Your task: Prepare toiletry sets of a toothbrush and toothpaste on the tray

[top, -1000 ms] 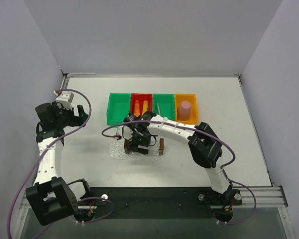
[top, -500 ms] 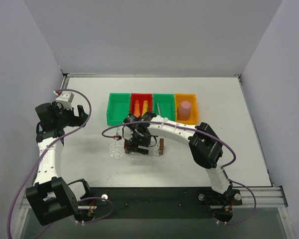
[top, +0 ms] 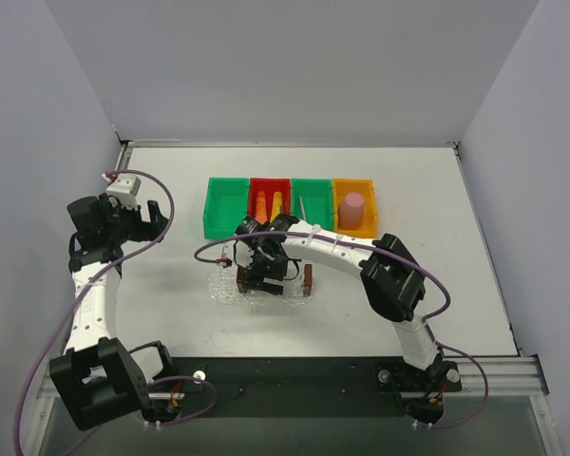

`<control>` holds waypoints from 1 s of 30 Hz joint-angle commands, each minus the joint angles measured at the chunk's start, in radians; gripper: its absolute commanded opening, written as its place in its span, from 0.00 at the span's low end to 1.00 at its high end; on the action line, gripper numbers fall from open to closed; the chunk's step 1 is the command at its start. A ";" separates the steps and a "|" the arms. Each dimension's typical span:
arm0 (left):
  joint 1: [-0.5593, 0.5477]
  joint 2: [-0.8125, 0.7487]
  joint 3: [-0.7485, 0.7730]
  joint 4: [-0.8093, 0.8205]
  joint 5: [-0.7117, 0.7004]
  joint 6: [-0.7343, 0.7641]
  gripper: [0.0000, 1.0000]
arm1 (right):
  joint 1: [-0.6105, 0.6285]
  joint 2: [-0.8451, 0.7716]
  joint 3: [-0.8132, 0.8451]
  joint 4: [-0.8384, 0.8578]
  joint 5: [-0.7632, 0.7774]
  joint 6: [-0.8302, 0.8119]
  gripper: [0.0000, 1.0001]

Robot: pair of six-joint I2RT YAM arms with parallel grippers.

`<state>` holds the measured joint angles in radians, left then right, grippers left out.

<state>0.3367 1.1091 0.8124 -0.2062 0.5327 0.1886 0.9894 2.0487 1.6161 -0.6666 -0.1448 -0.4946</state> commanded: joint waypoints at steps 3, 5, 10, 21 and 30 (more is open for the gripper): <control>0.008 -0.023 0.013 0.044 0.024 0.012 0.97 | 0.005 -0.056 -0.022 -0.033 0.028 -0.004 0.73; 0.008 -0.023 0.013 0.044 0.024 0.012 0.97 | 0.005 -0.059 -0.024 -0.033 0.034 -0.005 0.78; 0.009 -0.018 0.016 0.044 0.024 0.014 0.97 | 0.006 -0.067 -0.021 -0.033 0.037 -0.006 0.81; 0.008 -0.022 0.014 0.042 0.024 0.017 0.97 | 0.009 -0.076 -0.015 -0.033 0.047 0.008 0.90; 0.008 -0.020 0.019 0.041 0.023 0.017 0.97 | 0.011 -0.101 -0.001 -0.034 0.054 0.030 1.00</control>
<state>0.3374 1.1091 0.8124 -0.2062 0.5327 0.1932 0.9901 2.0315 1.5974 -0.6617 -0.1078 -0.4896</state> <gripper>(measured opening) 0.975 0.999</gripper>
